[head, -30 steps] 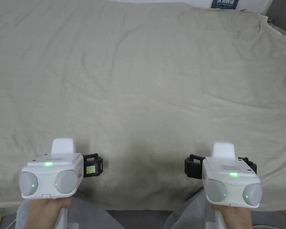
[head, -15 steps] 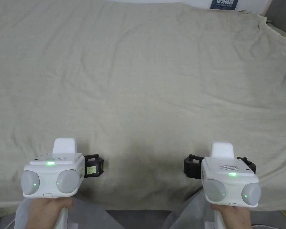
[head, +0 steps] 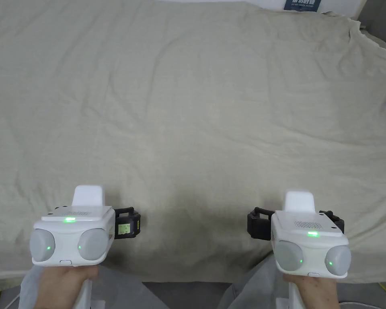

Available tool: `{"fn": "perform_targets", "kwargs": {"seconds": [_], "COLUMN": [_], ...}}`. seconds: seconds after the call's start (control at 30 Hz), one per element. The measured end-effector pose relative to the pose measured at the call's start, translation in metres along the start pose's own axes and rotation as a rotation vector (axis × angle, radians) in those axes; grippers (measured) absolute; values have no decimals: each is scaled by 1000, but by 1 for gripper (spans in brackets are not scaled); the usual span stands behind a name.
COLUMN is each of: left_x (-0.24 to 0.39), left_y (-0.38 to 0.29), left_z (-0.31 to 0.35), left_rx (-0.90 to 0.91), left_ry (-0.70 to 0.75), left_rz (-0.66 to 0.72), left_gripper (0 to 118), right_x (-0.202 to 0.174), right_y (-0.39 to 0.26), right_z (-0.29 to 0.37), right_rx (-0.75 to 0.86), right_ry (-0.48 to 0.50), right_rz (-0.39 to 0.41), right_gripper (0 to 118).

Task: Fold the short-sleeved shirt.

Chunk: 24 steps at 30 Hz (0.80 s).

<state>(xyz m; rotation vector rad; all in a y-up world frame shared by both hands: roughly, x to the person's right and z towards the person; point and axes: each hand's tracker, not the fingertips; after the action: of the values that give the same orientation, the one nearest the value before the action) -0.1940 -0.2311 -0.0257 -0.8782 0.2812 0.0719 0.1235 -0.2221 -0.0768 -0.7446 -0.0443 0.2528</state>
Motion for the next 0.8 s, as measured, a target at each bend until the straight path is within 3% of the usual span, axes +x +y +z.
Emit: {"fn": "perform_targets", "kwargs": {"seconds": [0.8], "left_x": [10], "left_y": [0], "left_z": [0], "left_rx": [7], "left_ry": [-6], "left_rz": [-47], "left_gripper": [118], "right_x": [0], "right_y": [2], "right_z": [-3], "right_rx": [-12], "right_ry": [12], "right_rz": [-15], "right_gripper": [116]}}
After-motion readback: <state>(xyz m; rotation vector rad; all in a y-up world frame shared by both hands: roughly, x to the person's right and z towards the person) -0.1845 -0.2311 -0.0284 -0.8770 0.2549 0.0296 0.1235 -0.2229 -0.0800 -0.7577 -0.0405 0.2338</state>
